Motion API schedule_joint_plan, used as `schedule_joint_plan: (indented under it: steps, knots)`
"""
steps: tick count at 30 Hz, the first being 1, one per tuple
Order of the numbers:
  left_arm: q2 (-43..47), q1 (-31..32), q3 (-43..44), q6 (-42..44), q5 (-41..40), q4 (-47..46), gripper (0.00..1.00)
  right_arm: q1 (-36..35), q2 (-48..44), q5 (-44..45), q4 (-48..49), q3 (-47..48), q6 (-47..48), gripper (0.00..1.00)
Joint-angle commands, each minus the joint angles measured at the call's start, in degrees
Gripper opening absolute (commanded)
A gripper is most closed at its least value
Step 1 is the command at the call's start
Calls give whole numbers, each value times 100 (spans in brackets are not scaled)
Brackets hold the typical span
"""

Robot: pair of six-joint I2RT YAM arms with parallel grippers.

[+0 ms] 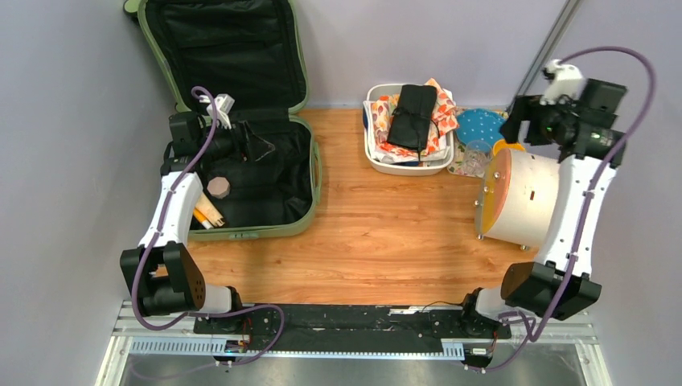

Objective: Open, take out, and arrange the luggage

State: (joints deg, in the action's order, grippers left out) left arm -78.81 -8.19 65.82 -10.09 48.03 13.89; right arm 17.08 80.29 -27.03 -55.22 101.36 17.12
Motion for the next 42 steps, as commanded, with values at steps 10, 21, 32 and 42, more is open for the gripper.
schedule_joint_plan:
  steps: [10,21,32,42]
  knots:
    - [138,247,9,218,409,-80,81,2422,1339,479,-2019,1237,167,82]
    - [-38,282,317,411,339,105,81,2634,1937,769,-1773,1079,783,82]
    - [-30,405,317,604,163,211,80,2713,2518,-1154,-3450,948,1021,73]
    - [84,607,107,657,128,325,80,2686,1878,-1683,-3075,-616,249,63]
